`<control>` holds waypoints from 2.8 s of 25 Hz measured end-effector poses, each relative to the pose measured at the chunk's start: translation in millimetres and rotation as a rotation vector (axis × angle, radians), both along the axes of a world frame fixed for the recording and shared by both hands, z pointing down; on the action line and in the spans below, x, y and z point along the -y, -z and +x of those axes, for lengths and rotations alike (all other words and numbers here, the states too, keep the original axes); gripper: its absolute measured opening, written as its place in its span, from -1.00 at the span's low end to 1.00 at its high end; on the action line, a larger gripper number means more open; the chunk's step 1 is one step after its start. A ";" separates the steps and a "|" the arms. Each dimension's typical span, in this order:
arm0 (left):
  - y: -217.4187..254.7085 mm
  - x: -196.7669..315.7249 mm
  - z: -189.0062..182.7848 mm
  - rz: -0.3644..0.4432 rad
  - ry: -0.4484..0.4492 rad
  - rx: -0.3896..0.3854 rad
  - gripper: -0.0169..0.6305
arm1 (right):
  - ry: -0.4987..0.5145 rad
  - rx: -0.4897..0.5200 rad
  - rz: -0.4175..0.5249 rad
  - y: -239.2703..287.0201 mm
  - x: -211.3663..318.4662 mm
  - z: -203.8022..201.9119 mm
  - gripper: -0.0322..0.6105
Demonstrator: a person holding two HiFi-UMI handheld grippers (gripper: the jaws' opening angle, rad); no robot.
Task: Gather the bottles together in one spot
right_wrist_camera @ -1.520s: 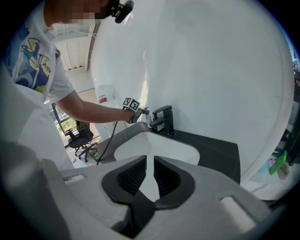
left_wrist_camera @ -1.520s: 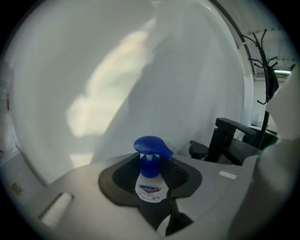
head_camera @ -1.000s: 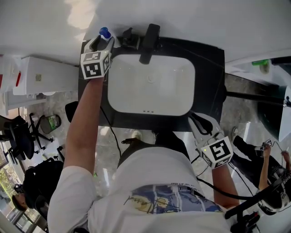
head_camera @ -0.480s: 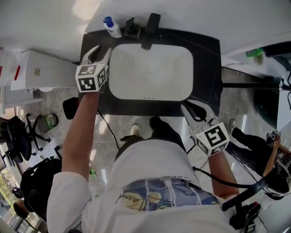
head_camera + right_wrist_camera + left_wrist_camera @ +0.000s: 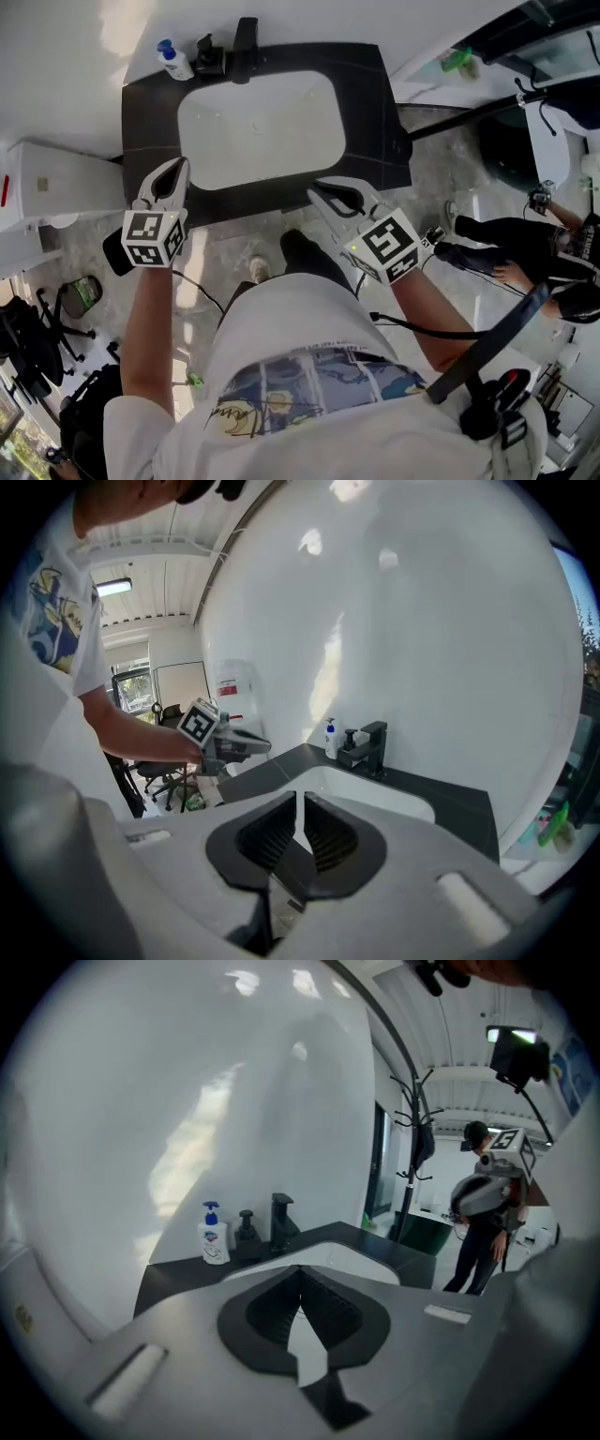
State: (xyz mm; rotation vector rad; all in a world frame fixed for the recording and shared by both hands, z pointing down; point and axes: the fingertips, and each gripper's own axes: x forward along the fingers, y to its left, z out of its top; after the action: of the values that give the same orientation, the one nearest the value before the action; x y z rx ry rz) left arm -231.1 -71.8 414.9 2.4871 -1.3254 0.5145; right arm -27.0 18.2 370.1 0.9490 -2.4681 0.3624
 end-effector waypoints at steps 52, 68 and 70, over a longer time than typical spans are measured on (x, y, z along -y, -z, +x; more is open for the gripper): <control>49.7 -229.4 50.6 -0.084 -0.396 -0.086 -0.94 | 0.011 -0.006 0.098 32.2 -132.3 -73.1 -0.89; 50.5 -228.3 61.6 -0.091 -0.430 -0.083 -0.94 | -0.011 -0.006 0.096 33.8 -136.2 -66.4 -0.89; 49.7 -228.4 63.6 -0.094 -0.434 -0.082 -0.94 | -0.014 -0.005 0.093 33.4 -136.6 -64.8 -0.89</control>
State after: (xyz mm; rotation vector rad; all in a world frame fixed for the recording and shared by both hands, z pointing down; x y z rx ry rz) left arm -167.4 156.6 365.2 2.6858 -0.7098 0.5432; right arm -91.8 154.7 336.7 1.0037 -2.4934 0.2506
